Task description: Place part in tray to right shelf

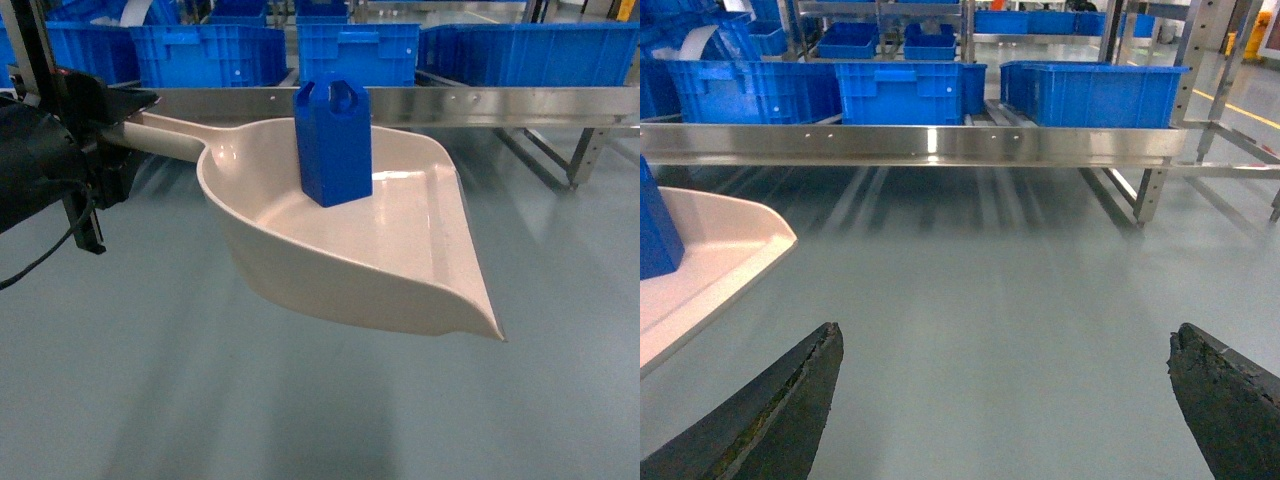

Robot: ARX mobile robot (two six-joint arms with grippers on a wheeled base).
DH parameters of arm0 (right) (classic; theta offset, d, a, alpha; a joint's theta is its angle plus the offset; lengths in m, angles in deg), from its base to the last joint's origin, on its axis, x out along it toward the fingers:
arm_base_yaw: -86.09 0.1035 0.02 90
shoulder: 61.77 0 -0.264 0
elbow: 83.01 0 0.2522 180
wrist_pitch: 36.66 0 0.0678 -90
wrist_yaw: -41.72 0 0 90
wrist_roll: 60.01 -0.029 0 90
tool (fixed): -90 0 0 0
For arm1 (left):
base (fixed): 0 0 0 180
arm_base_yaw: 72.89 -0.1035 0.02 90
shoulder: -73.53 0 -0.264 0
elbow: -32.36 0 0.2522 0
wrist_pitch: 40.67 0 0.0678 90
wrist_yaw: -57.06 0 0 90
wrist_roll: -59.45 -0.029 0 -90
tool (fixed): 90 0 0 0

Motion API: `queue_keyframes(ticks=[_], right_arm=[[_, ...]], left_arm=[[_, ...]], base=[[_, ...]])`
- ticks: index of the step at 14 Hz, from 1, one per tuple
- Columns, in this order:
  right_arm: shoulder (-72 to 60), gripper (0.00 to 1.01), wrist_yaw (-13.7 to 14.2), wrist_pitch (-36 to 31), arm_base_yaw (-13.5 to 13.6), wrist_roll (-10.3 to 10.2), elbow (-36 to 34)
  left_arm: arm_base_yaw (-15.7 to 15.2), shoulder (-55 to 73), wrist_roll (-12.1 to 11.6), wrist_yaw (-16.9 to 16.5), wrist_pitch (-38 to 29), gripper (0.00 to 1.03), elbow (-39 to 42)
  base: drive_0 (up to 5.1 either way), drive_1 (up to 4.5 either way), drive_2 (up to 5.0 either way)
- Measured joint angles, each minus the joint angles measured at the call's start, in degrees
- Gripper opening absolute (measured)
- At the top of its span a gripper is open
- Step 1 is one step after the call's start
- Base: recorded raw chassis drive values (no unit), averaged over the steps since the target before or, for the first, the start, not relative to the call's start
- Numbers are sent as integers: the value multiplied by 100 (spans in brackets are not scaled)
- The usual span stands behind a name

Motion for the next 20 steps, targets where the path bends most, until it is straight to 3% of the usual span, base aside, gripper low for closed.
queue_keyframes(ticks=[11, 20], right_arm=[[-2, 98, 0, -9, 0, 0, 0], [4, 98, 0, -11, 0, 0, 0]], left_arm=[[0, 0, 2, 2, 22, 13, 0], [-22, 0, -2, 24, 2, 13, 0]], base=[[4, 413, -406], [-205, 457, -268]])
